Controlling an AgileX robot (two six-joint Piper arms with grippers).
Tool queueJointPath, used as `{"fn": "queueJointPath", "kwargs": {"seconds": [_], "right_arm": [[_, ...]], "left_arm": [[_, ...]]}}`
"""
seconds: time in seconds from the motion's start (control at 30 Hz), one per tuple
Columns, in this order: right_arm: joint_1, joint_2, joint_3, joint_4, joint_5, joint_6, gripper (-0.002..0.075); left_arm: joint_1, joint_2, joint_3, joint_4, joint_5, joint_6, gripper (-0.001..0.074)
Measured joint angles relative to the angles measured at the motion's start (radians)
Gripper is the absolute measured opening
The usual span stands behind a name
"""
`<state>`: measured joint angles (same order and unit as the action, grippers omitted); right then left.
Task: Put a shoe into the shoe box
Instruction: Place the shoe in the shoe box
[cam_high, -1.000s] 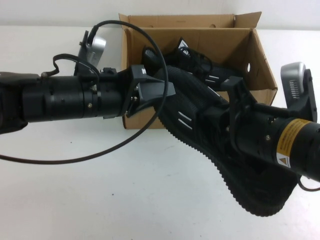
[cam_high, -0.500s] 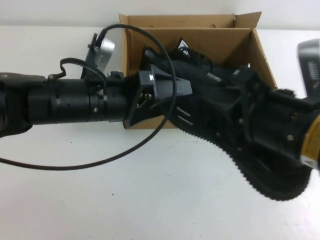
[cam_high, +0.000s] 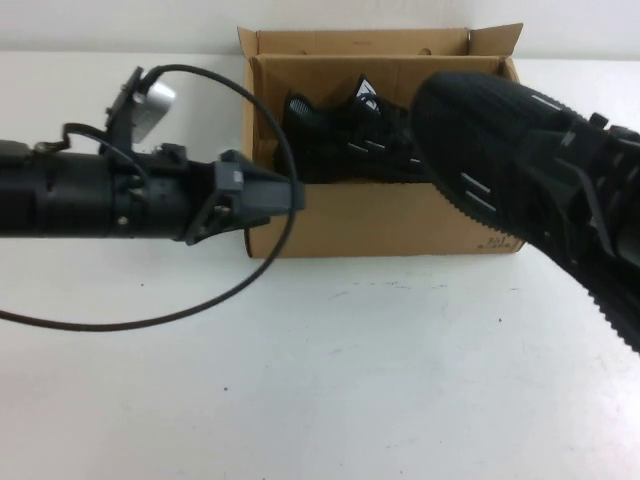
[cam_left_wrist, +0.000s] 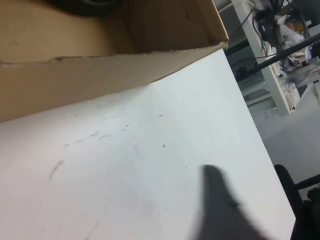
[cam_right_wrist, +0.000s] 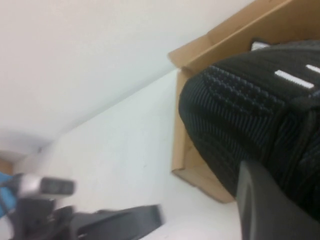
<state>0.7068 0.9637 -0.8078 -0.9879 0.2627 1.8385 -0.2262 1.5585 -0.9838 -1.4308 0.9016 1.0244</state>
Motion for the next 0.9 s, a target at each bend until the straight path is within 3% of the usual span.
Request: {"fn": "queueJointPath", "kwargs": {"seconds": [0.03, 0.1, 0.2, 0.37, 0.53, 0.73, 0.9], "right_arm": [[-0.011, 0.006, 0.000, -0.002, 0.000, -0.012, 0.0068], [-0.035, 0.014, 0.000, -0.002, 0.000, -0.039, 0.0068], [-0.083, 0.037, 0.000, -0.002, -0.017, -0.087, 0.0068], [-0.172, 0.099, -0.017, -0.002, -0.099, -0.151, 0.0068], [-0.234, 0.200, -0.095, -0.021, -0.144, -0.306, 0.0068], [-0.239, 0.311, -0.244, -0.022, 0.042, -0.704, 0.0068], [-0.245, 0.387, -0.418, 0.298, 0.319, -1.163, 0.0068]], "left_arm": [[0.021, 0.000, 0.000, 0.007, 0.018, 0.002, 0.0309], [0.068, 0.000, 0.000, 0.015, 0.052, 0.009, 0.0146], [0.136, -0.002, 0.000, 0.019, 0.096, 0.020, 0.0043], [0.208, -0.069, 0.000, 0.092, 0.076, 0.033, 0.0004], [0.214, -0.198, 0.000, 0.318, -0.036, 0.001, 0.0000], [0.214, -0.340, 0.000, 0.565, -0.134, -0.125, -0.0001], [0.216, -0.425, 0.000, 0.750, -0.201, -0.225, -0.0001]]}}
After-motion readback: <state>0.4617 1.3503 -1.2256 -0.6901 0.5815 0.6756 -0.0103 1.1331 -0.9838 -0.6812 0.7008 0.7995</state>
